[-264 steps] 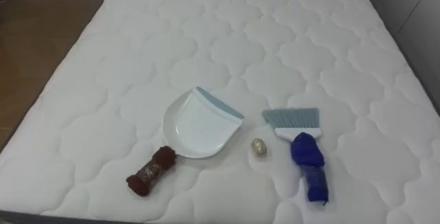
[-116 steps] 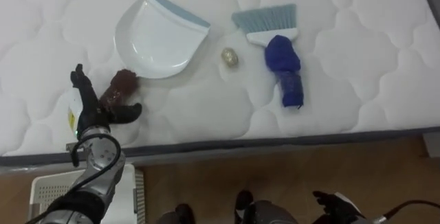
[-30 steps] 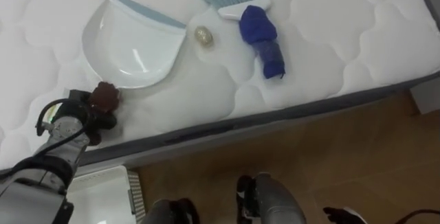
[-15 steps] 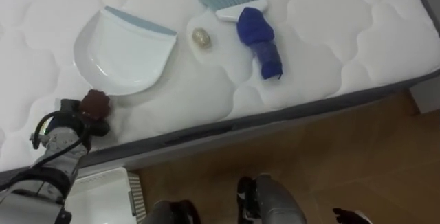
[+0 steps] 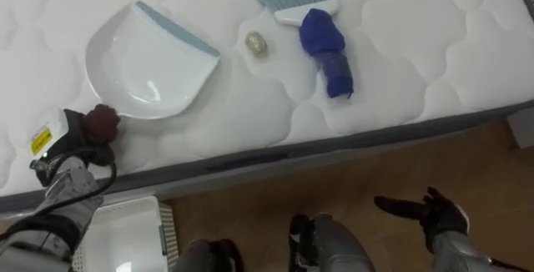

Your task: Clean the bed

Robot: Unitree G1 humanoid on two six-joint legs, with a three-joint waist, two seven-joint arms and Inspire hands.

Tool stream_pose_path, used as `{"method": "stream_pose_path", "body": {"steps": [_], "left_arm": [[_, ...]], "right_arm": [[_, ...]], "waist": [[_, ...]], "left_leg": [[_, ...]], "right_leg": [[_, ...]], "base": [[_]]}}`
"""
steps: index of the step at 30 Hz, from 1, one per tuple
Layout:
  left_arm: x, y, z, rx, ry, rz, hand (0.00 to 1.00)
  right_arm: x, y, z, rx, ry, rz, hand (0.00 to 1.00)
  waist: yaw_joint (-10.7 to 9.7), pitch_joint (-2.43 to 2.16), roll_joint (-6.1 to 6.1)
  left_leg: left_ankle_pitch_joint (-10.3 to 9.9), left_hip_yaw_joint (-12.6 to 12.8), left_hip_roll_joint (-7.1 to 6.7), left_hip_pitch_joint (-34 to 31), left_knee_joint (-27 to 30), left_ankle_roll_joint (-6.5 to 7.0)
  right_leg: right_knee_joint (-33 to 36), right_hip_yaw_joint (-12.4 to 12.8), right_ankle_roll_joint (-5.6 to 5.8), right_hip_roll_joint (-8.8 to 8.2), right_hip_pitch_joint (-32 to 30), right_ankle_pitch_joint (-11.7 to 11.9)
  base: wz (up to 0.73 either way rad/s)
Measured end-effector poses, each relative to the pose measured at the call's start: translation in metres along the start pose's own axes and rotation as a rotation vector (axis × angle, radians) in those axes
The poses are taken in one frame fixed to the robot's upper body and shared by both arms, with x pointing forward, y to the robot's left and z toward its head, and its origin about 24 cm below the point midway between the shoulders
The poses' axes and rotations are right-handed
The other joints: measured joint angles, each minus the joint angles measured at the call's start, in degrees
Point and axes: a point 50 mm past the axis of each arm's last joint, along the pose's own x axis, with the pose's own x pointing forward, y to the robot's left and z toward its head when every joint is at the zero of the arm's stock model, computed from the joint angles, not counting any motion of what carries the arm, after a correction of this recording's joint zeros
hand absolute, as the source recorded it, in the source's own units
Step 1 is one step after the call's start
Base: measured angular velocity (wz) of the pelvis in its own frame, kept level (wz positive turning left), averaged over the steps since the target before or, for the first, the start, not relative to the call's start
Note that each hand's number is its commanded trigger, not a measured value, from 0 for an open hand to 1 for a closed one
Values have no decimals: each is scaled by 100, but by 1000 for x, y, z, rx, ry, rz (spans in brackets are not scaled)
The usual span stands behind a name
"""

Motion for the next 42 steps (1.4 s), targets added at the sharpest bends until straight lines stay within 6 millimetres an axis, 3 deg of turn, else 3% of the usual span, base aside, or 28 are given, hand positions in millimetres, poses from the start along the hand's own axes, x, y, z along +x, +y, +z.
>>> {"method": "stream_pose_path", "body": {"steps": [4,9,16,22,31,36,42], "left_arm": [[-11,-9,-10,89,-45,-8,100],[-21,-15,-23,140,-54,-9,100],[-24,-18,-21,137,-103,-5,100],[-25,-20,-19,178,-139,-23,100],[-21,-20,-11,172,-150,-74,100],[-14,-16,-3,173,-161,-108,100],[-7,-15,14,184,-198,-153,100]], "right_arm": [[-1,9,27,81,-109,-25,0],[-7,14,64,105,-290,-104,0],[-26,29,120,98,-610,-247,0],[-46,44,153,49,-849,-280,0],[-55,56,176,37,-948,-282,0],[-61,76,184,-13,-986,-179,0],[-53,92,174,-70,-886,-31,0]], "waist": [[-10,-34,-63],[-83,-32,-164],[-144,-27,-282],[-147,-19,-305],[-9,12,-387],[128,40,-449],[335,61,-479]], "left_leg": [[4,124,-6,115,-99,3],[54,223,-76,218,-285,5],[53,268,-118,265,-352,7],[62,268,-185,298,-395,24],[43,271,-187,280,-357,54],[41,270,-185,284,-345,57],[36,238,-155,265,-281,63]], "right_leg": [[-15,93,1,1,4,0],[-74,192,25,-22,2,17],[-58,214,44,-77,-19,15],[-57,253,76,-123,-12,0],[-4,188,96,-185,-14,-20],[24,187,86,-192,-16,-49],[33,110,81,-202,42,-73]], "base": [[-7],[-5],[-1],[1],[2],[0],[5]]}}
